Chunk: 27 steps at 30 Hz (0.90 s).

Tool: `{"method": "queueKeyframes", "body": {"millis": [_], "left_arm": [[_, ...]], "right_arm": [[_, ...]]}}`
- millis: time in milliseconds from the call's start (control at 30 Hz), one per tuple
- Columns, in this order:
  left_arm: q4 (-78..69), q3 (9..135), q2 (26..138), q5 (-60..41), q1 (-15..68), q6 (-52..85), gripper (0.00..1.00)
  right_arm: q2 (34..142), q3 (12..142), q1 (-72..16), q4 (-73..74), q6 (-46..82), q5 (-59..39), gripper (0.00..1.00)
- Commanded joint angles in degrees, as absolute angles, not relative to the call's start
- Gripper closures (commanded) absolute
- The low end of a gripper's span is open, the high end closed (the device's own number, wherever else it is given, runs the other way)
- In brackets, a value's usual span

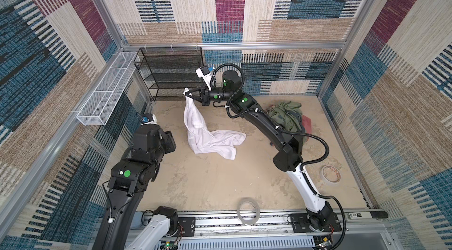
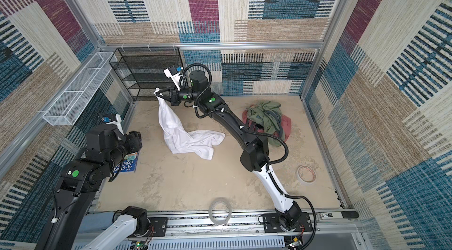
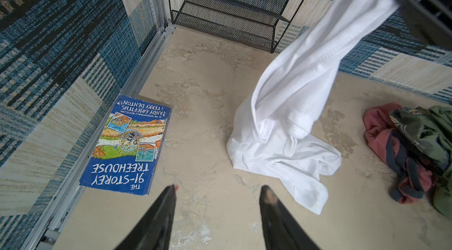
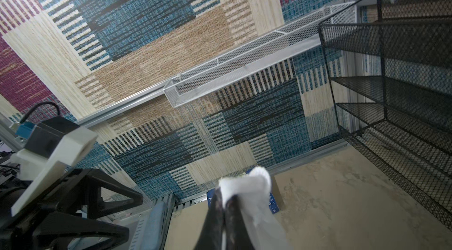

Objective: Pick out a specific cloth from the pile
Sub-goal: 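Carry the white cloth toward the left arm and lower it to the floor, then release the white cloth with the right gripper and withdraw toward the pile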

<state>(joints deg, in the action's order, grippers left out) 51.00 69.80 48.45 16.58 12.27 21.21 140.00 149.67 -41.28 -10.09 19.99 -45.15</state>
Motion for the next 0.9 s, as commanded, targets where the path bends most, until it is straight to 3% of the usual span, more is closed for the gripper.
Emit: {"method": "queueKeyframes", "body": {"millis": [0,633,867], "left_arm": [[50.71,70.53,49.26,16.93,12.22,21.28,0.42],[44.76,69.84,52.71,10.83,12.21,20.54,0.42],[44.50,70.47,54.49,9.62,12.22,20.81,0.42]], "right_arm": [[141.06,148.16,-41.40,-11.77,17.26,-43.33,1.00],[140.64,129.49,-44.86,-13.00,9.54,-29.28,1.00],[135.61,113.28,-47.40,-6.69,8.88,-22.57,0.99]]}}
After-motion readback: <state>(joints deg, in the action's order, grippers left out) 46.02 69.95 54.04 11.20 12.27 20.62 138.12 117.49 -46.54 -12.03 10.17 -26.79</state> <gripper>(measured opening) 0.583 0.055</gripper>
